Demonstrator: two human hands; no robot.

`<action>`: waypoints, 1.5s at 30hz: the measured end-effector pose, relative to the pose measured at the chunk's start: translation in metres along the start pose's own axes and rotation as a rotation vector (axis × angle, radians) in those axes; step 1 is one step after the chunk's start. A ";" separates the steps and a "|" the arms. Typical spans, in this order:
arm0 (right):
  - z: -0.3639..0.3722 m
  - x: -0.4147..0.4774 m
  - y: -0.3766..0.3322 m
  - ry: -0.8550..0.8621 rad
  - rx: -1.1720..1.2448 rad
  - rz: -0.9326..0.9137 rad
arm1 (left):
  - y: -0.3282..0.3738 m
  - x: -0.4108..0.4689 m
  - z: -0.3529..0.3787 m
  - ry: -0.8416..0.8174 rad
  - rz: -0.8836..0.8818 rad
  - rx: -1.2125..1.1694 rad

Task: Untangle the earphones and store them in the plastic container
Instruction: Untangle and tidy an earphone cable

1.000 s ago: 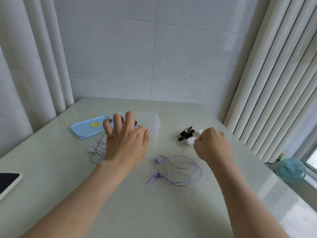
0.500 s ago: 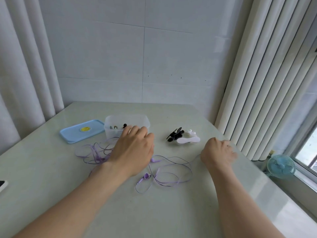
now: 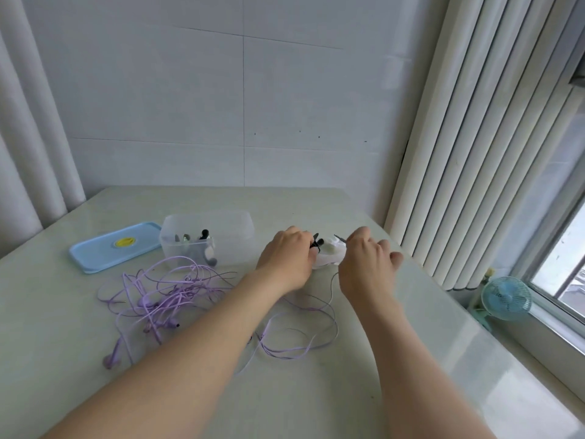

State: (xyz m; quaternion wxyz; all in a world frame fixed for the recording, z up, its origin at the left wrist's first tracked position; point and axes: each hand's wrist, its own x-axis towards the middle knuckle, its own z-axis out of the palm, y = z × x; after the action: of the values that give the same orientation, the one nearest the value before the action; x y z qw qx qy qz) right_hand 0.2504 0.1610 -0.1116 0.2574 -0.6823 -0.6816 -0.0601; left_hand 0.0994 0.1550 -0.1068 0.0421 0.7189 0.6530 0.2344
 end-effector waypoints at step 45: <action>-0.030 -0.049 -0.078 -0.169 1.163 -0.289 | -0.047 -0.100 -0.070 0.059 -0.255 -1.469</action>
State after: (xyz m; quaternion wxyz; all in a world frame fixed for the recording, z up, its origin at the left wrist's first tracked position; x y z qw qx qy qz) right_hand 0.1804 0.0996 -0.0859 0.5224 -0.3325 -0.7067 0.3422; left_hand 0.0254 0.0488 -0.0897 0.5211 0.4179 0.4072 0.6229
